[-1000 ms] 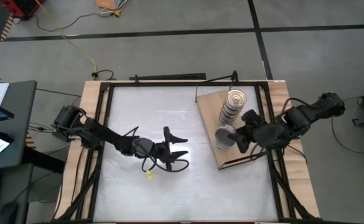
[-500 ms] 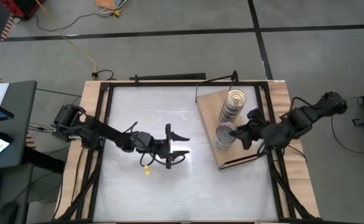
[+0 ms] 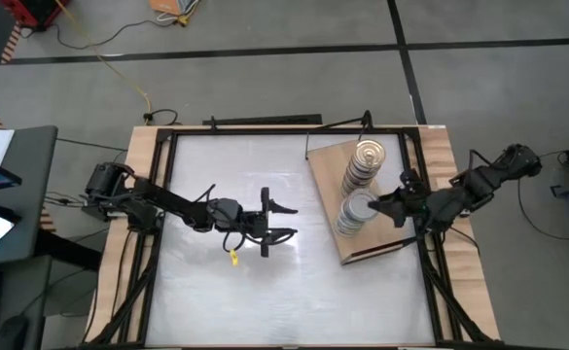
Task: Stack canned seafood by type on shelf
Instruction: Stack the green tuna can on the green tuna can on the shelf
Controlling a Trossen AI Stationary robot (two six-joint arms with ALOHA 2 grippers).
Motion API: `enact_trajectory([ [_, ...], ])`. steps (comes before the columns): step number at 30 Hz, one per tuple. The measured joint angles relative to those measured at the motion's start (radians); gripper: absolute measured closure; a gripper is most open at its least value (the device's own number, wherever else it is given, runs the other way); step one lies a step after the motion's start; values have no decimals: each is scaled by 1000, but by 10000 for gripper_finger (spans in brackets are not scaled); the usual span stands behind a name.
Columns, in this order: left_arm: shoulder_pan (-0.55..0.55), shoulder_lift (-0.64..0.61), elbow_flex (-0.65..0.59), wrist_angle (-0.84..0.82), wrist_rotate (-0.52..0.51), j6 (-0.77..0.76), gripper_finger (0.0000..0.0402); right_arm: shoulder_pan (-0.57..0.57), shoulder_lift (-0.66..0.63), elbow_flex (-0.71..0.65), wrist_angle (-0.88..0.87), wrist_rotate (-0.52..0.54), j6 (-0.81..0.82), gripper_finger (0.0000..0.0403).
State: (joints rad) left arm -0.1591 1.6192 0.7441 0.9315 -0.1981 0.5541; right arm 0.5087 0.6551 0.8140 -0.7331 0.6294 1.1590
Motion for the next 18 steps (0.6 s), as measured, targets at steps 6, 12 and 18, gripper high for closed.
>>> enact_trajectory([
  [6,2,0,0,-1,7,7,174,0,-108,-125,188,8,-61,232],
  [12,3,0,0,-1,7,13,174,0,-134,-155,225,-4,-36,232],
  [18,3,0,0,0,6,21,174,0,-132,-155,271,-25,-30,232],
])
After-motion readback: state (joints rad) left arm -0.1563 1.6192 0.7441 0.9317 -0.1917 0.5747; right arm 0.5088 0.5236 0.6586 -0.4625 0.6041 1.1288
